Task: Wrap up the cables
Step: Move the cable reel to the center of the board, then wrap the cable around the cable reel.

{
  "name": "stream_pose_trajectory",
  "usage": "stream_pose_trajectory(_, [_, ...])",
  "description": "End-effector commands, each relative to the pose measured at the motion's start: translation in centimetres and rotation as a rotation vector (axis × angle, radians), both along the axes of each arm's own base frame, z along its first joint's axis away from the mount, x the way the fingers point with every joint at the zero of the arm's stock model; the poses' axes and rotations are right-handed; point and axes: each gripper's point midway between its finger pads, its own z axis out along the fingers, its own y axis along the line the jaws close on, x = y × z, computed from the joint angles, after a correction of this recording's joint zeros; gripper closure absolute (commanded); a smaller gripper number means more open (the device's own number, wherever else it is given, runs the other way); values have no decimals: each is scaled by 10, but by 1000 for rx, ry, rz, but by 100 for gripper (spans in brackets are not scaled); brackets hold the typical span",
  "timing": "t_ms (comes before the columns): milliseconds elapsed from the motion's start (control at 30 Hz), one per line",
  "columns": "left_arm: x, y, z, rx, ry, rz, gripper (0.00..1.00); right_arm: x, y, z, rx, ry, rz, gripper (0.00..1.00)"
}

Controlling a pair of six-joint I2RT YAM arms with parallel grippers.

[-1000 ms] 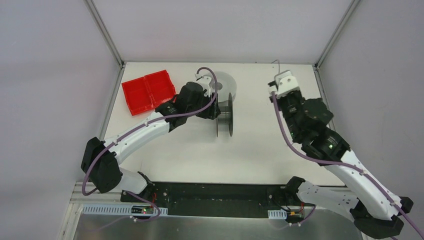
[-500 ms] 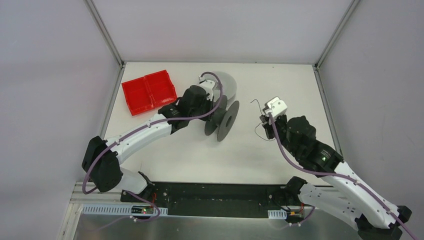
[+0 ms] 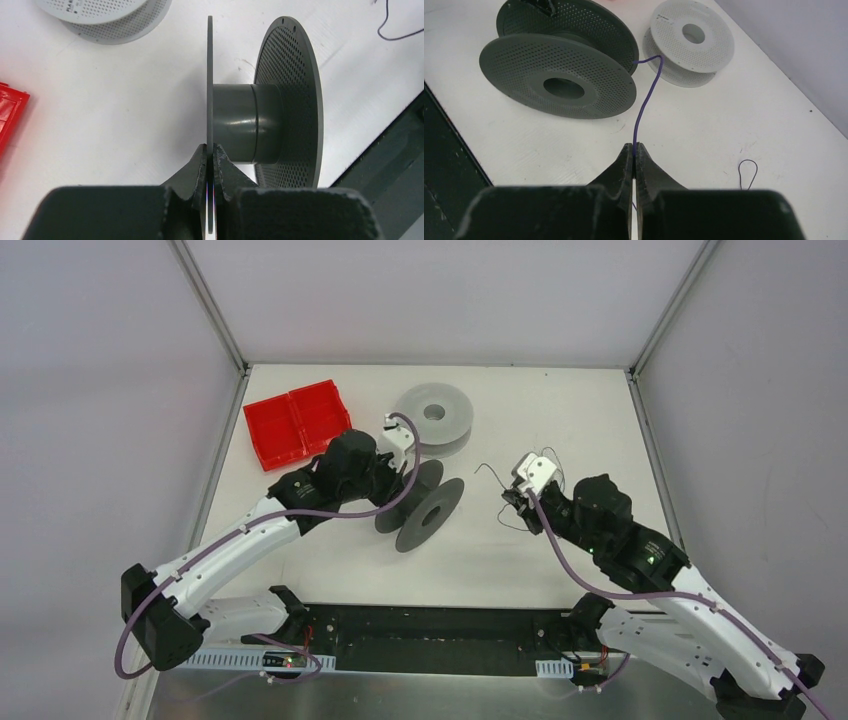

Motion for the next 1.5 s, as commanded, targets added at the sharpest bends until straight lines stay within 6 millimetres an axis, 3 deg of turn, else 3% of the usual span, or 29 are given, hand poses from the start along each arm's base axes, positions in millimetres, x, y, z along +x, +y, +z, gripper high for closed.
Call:
stream_pose_trajectory(0, [-16,-3,10,31,-80,-176,100,-15,16,8,-28,-55,180,100])
stream_pose_trajectory(200, [-26,-1,13,32,-74,-216,83,-20,24,9,-50,-58,248,100])
stream_pose_trajectory(433, [-26,5,24,11,-61,-177,74,-17,34,9,-104,-95,318,100])
stream_pose_trajectory(700, [-19,28,55,-216,69,15,72,0,61,26,-257,-155,508,100])
stream_pose_trajectory(833, [-32,41,59,-274,110,49,73,6,78,28,-321,-172,647,100])
stream_pose_trajectory(1100, [-57,58,50,-304,197,120,66,6,117,7,-390,-182,951,100])
stream_pose_trajectory(1467, [-71,57,30,-325,274,119,64,9,146,-29,-524,-181,1091,100])
